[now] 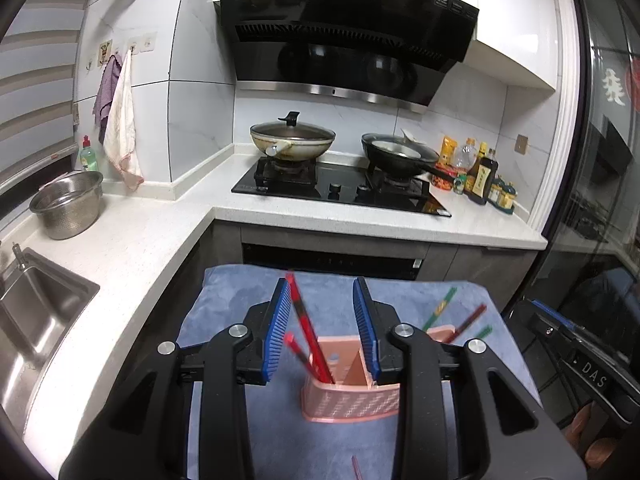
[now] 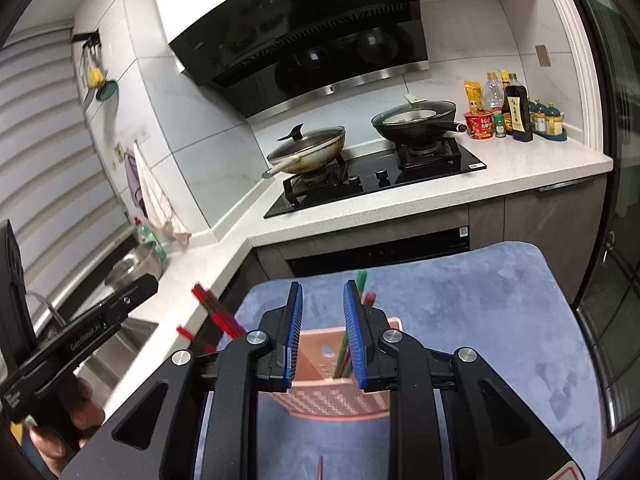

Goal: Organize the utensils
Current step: 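Lower both chopsticks into the pink holder and open both tools, then move both open tools back down to the last chopstick and spoon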

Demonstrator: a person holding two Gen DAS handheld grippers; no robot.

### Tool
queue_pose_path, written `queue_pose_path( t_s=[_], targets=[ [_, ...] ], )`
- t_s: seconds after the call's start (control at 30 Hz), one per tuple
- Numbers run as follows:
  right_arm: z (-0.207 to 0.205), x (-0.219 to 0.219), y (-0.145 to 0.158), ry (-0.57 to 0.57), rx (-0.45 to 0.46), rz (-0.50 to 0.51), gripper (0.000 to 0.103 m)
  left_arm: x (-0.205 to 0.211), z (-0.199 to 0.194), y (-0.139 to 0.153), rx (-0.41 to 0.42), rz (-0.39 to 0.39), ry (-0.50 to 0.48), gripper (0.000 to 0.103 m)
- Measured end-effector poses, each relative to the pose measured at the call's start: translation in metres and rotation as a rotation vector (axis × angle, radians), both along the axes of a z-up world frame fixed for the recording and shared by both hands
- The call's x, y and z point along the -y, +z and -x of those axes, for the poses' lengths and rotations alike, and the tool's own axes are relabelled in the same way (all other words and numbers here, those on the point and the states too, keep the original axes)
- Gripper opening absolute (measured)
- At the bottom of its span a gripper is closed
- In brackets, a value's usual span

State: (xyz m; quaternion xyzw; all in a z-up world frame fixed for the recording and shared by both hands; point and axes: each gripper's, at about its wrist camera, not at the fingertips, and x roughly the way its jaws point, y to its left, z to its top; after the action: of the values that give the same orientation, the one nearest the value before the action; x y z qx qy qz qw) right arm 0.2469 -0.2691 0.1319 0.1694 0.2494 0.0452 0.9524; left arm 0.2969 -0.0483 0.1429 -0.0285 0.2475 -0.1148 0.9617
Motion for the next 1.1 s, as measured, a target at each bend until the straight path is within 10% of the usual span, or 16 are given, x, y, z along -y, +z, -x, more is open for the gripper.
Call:
queue_pose_path(
  t_s=[1.1],
  targets=[
    [0.2, -0.097, -0.211, 0.154, -0.463, 0.14, 0.028, -0.034, 0.164, -0.207, -0.389, -0.181, 0.048, 0.038]
  ],
)
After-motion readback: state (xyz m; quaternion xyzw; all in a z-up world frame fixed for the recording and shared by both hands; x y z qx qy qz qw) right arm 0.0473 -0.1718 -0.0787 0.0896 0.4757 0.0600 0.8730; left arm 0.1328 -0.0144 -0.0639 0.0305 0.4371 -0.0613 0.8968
